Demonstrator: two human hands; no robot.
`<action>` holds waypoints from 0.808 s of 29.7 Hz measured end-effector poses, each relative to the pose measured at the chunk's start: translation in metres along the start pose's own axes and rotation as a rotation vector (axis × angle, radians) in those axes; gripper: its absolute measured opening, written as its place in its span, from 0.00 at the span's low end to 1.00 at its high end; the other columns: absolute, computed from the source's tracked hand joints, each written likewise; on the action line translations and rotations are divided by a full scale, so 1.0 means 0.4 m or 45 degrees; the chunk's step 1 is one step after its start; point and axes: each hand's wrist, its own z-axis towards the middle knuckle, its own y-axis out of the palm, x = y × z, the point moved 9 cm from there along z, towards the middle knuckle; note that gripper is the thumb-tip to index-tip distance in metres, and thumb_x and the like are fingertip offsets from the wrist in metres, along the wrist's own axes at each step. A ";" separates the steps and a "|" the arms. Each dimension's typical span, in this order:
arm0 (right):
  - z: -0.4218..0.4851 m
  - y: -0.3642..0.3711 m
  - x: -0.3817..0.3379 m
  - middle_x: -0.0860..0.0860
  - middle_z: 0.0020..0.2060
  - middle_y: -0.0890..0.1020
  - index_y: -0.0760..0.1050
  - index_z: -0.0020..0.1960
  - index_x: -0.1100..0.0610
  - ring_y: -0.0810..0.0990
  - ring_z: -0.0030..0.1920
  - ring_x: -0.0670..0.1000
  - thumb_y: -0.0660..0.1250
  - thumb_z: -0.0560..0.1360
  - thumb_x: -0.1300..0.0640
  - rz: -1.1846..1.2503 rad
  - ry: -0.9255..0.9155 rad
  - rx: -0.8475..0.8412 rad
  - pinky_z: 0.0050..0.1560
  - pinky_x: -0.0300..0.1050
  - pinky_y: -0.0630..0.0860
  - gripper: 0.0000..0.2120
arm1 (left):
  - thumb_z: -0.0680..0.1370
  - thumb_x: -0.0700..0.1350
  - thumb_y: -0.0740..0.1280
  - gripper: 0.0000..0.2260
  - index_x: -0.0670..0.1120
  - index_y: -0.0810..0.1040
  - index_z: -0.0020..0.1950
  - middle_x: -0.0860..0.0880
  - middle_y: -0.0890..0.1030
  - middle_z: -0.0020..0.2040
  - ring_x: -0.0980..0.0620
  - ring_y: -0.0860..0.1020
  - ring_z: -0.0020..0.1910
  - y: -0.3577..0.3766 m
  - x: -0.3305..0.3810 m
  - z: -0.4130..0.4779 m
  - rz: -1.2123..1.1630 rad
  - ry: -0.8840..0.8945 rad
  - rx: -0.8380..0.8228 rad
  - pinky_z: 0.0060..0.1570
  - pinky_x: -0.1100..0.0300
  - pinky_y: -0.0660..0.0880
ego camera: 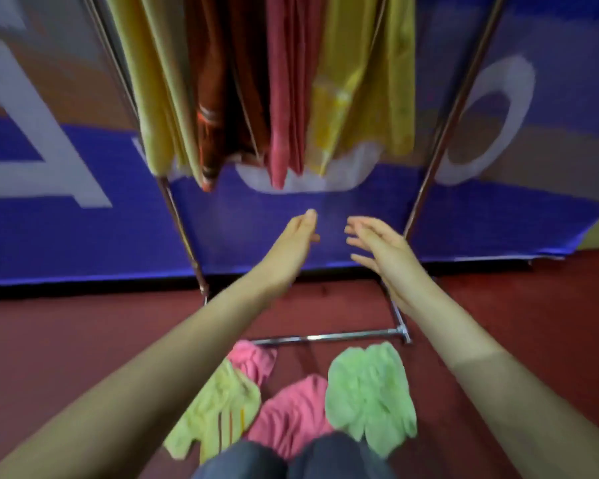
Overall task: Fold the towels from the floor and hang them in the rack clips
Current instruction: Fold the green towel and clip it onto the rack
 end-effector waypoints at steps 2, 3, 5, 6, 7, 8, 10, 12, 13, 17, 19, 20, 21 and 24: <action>-0.028 -0.009 0.183 0.57 0.55 0.77 0.72 0.55 0.55 0.74 0.52 0.50 0.57 0.77 0.57 -0.046 0.197 0.013 0.46 0.39 0.72 0.09 | 0.80 0.52 0.47 0.20 0.43 0.66 0.66 0.46 0.77 0.50 0.52 0.73 0.45 0.001 -0.179 -0.036 0.028 -0.208 -0.034 0.42 0.60 0.67; -0.040 -0.021 0.273 0.59 0.56 0.77 0.72 0.55 0.56 0.75 0.51 0.51 0.58 0.77 0.57 -0.068 0.297 0.030 0.46 0.39 0.72 0.09 | 0.80 0.52 0.47 0.20 0.42 0.67 0.65 0.46 0.77 0.47 0.54 0.73 0.41 0.007 -0.274 -0.046 0.043 -0.299 -0.063 0.38 0.61 0.66; -0.055 -0.036 0.450 0.61 0.57 0.77 0.72 0.54 0.57 0.76 0.49 0.51 0.58 0.77 0.57 -0.095 0.483 0.030 0.47 0.40 0.73 0.08 | 0.80 0.51 0.49 0.19 0.41 0.68 0.64 0.44 0.76 0.48 0.55 0.73 0.37 0.020 -0.439 -0.049 0.011 -0.446 -0.096 0.37 0.62 0.66; -0.064 -0.052 0.523 0.61 0.57 0.78 0.73 0.54 0.57 0.77 0.50 0.52 0.59 0.77 0.57 -0.134 0.577 0.063 0.48 0.42 0.73 0.08 | 0.80 0.52 0.49 0.19 0.42 0.68 0.63 0.44 0.76 0.48 0.53 0.74 0.38 0.021 -0.498 -0.051 -0.002 -0.512 -0.091 0.38 0.61 0.66; -0.079 -0.073 0.603 0.61 0.56 0.78 0.73 0.54 0.58 0.77 0.53 0.54 0.59 0.77 0.57 -0.159 0.664 0.092 0.48 0.42 0.73 0.09 | 0.80 0.52 0.49 0.18 0.43 0.69 0.62 0.44 0.77 0.48 0.51 0.75 0.40 0.029 -0.563 -0.054 -0.018 -0.571 -0.109 0.40 0.60 0.67; -0.089 -0.093 0.635 0.61 0.55 0.78 0.73 0.54 0.59 0.77 0.55 0.56 0.60 0.77 0.57 -0.175 0.697 0.121 0.47 0.41 0.73 0.09 | 0.80 0.53 0.49 0.18 0.44 0.70 0.60 0.44 0.77 0.47 0.49 0.75 0.42 0.023 -0.585 -0.060 -0.023 -0.586 -0.096 0.42 0.59 0.68; -0.113 -0.133 0.771 0.60 0.55 0.78 0.73 0.54 0.59 0.76 0.52 0.56 0.60 0.76 0.58 -0.215 0.839 0.161 0.44 0.39 0.72 0.08 | 0.80 0.52 0.48 0.17 0.44 0.71 0.57 0.43 0.77 0.47 0.51 0.75 0.40 0.048 -0.686 -0.048 -0.046 -0.654 -0.096 0.40 0.60 0.69; -0.135 -0.169 0.857 0.59 0.53 0.77 0.73 0.56 0.61 0.74 0.50 0.54 0.60 0.77 0.59 -0.236 0.948 0.188 0.43 0.39 0.71 0.10 | 0.81 0.52 0.48 0.18 0.43 0.71 0.57 0.43 0.77 0.46 0.52 0.73 0.36 0.070 -0.739 -0.032 -0.036 -0.704 -0.120 0.38 0.61 0.68; -0.160 -0.187 0.955 0.58 0.52 0.76 0.73 0.57 0.62 0.74 0.50 0.54 0.59 0.77 0.60 -0.247 1.055 0.182 0.42 0.39 0.71 0.11 | 0.81 0.52 0.48 0.19 0.42 0.70 0.59 0.44 0.77 0.43 0.52 0.73 0.36 0.104 -0.817 -0.024 -0.064 -0.767 -0.152 0.38 0.61 0.67; -0.218 -0.219 1.096 0.56 0.48 0.75 0.73 0.56 0.62 0.74 0.45 0.53 0.59 0.77 0.58 -0.319 1.241 0.201 0.39 0.40 0.70 0.11 | 0.80 0.54 0.47 0.22 0.41 0.68 0.63 0.44 0.79 0.44 0.47 0.75 0.39 0.164 -0.916 -0.005 -0.117 -0.848 -0.213 0.40 0.60 0.67; -0.243 -0.214 1.162 0.55 0.42 0.75 0.73 0.57 0.65 0.72 0.37 0.49 0.60 0.77 0.59 -0.367 1.332 0.182 0.36 0.40 0.69 0.13 | 0.80 0.54 0.47 0.22 0.40 0.69 0.62 0.40 0.78 0.48 0.44 0.76 0.44 0.193 -0.964 0.011 -0.122 -0.880 -0.231 0.41 0.60 0.68; -0.260 -0.211 1.194 0.54 0.40 0.75 0.73 0.57 0.66 0.71 0.35 0.48 0.60 0.76 0.59 -0.386 1.368 0.169 0.35 0.40 0.67 0.13 | 0.80 0.54 0.47 0.22 0.40 0.69 0.62 0.40 0.78 0.47 0.44 0.75 0.44 0.213 -0.989 0.011 -0.127 -0.904 -0.255 0.41 0.60 0.68; -0.265 -0.203 1.200 0.55 0.39 0.75 0.73 0.57 0.67 0.71 0.35 0.49 0.60 0.76 0.60 -0.403 1.367 0.167 0.34 0.40 0.67 0.13 | 0.80 0.54 0.47 0.22 0.40 0.70 0.61 0.42 0.78 0.45 0.45 0.75 0.42 0.216 -0.994 0.014 -0.119 -0.898 -0.266 0.40 0.60 0.68; -0.277 -0.219 1.265 0.56 0.44 0.75 0.74 0.56 0.69 0.72 0.42 0.52 0.59 0.75 0.63 -0.466 1.322 0.232 0.42 0.42 0.69 0.13 | 0.80 0.55 0.47 0.21 0.43 0.71 0.58 0.47 0.78 0.39 0.50 0.75 0.37 0.251 -1.054 0.019 -0.098 -0.926 -0.304 0.40 0.59 0.68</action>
